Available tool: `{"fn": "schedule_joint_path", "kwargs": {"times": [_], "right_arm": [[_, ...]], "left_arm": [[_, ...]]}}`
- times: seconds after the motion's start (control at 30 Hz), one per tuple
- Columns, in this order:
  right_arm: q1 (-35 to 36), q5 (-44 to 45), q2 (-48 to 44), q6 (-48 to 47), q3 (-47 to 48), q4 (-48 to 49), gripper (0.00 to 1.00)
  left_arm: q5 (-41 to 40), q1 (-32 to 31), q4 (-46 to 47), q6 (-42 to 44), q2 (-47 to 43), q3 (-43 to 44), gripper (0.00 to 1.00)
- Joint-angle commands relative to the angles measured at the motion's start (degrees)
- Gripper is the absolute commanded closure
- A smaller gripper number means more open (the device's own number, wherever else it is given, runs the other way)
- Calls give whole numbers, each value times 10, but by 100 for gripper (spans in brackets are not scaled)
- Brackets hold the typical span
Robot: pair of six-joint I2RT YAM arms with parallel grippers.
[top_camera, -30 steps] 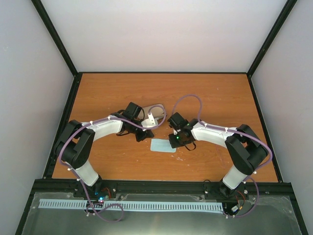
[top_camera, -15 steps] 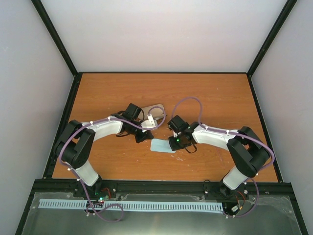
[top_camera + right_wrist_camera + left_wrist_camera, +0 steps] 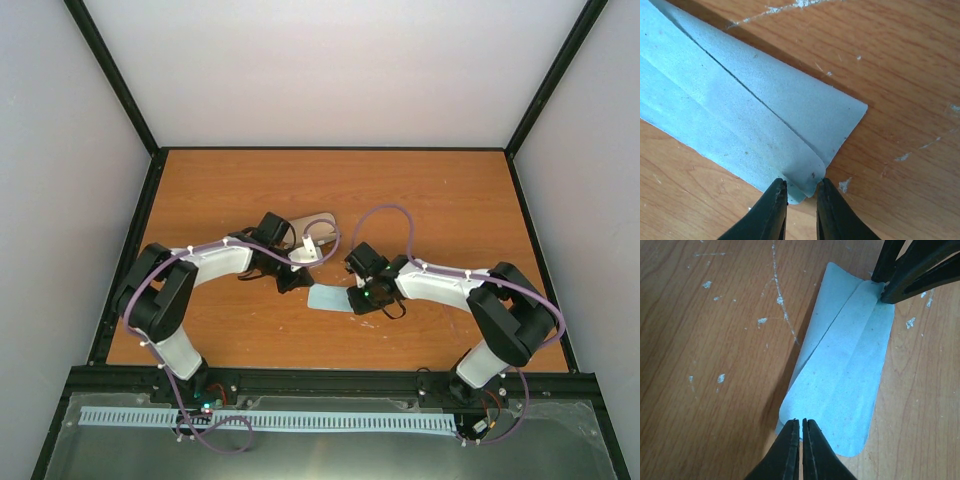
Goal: Organize the sunglasses
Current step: Fold the glasses cleaning cloth at the center of the board.
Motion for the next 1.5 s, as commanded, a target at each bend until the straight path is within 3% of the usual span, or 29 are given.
{"fn": "schedule_joint_path", "kwargs": {"times": [0.0,0.53,0.6,0.77,1.0,1.07,1.17,1.3,1.47], "right_arm": [[7,3,-14,0,-5,16,83],[9,-12,-35,3,-26,10,87],[9,-15,-42,3,-31,6,86],[9,-11,-67,5,-35,-9,84],[9,39,-135,18,-25,-28,81],[8,55,-140,24,-21,-15,84],[8,47,-97,15,-3,6,97],[10,2,-13,-5,37,27,97],[13,-4,44,-28,73,32,97]], "left_arm": [[23,-14,-15,24,8,11,93],[24,-40,-2,36,43,19,82],[25,-41,-2,36,45,19,84],[27,-42,-10,38,40,19,99],[29,-42,-15,40,24,6,99],[25,-42,-12,35,16,5,99],[-4,-42,27,4,-8,-8,97],[-57,-38,85,-47,-52,-27,84],[-85,-23,97,-73,-63,-27,85]]}}
